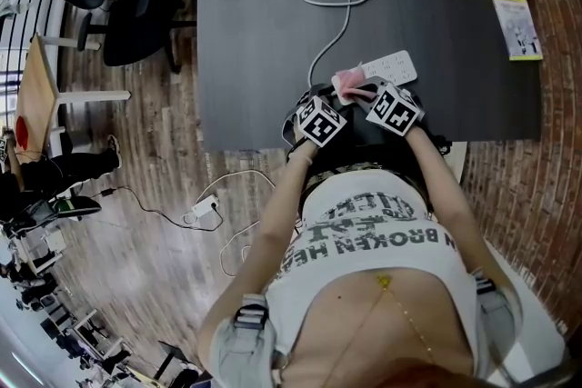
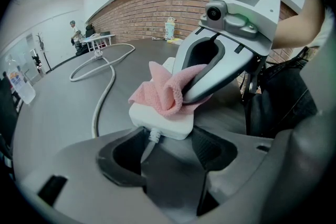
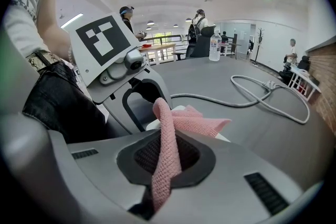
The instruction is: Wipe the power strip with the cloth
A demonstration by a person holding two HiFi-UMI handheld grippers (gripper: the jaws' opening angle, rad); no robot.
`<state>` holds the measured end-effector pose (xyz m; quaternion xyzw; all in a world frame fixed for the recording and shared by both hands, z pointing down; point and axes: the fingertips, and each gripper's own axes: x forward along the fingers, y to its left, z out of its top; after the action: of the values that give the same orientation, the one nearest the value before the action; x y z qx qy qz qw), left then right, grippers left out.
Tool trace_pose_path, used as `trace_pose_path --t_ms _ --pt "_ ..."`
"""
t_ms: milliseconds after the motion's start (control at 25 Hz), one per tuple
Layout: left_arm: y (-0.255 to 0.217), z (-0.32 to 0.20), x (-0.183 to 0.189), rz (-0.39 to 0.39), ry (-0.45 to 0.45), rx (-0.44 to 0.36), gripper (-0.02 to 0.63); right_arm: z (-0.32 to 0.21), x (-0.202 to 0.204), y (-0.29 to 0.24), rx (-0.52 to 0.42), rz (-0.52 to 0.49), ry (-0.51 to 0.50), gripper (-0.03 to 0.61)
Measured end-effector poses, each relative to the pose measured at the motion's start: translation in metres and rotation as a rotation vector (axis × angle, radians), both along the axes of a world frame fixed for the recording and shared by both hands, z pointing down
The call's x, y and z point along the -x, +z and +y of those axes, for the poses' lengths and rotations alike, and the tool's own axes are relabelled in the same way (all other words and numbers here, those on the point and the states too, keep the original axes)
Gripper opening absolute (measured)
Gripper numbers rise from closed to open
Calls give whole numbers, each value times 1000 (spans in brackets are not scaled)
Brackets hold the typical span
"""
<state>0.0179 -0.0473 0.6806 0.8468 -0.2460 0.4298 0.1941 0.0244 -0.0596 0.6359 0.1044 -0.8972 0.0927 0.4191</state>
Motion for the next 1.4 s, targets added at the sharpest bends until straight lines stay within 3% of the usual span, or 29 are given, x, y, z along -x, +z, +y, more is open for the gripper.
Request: trace_pose_path --t_ms 1400 --pt "1 -2 0 3 3 -1 268 -36 -73 6 -8 78 129 17"
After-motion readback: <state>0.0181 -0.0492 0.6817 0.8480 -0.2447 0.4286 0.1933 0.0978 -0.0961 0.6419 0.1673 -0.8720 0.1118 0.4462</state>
